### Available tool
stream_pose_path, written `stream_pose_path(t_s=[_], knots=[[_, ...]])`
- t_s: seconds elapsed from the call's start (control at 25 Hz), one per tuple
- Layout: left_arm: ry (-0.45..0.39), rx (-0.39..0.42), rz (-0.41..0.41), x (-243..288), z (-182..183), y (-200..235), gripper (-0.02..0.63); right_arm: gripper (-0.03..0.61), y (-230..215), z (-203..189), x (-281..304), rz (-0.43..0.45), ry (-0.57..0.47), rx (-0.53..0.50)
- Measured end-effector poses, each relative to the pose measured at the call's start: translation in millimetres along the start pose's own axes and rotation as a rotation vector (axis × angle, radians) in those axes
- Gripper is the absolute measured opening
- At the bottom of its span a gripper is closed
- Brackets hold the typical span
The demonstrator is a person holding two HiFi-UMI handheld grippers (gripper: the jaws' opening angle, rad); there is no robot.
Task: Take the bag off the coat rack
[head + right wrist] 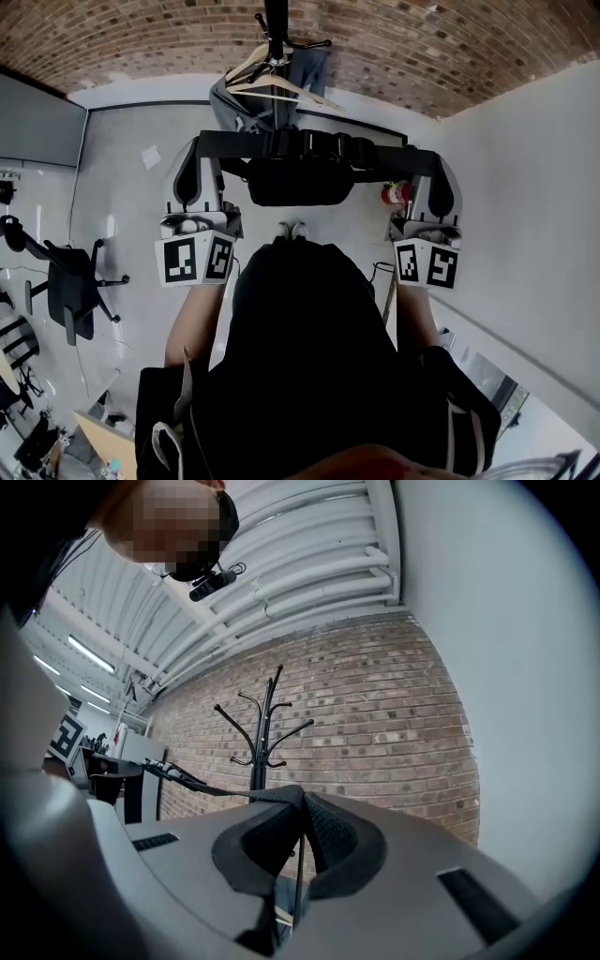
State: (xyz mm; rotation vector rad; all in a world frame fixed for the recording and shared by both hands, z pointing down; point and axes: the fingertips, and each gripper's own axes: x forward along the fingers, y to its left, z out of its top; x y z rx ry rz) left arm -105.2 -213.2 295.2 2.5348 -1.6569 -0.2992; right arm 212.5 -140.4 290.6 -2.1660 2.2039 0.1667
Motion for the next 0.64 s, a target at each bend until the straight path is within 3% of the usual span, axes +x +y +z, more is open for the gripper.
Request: stream_pose_path(t_s=[0.2,0.4,0.64], knots=[[-0.037,0.023,-0.001,-16,24,-8,0.023,0.021,3,16,-14,0.008,-0.019,0.019],[-0.076,0.122,-0.006,-36,42,-26,0.023,0.021,-2,27,-34,-0.003,-0.033,0.026],[-0.088,0.044,0.005,-48,49,-32,0.023,0.021,2,28,-55,0.015,-0.015,0.004]])
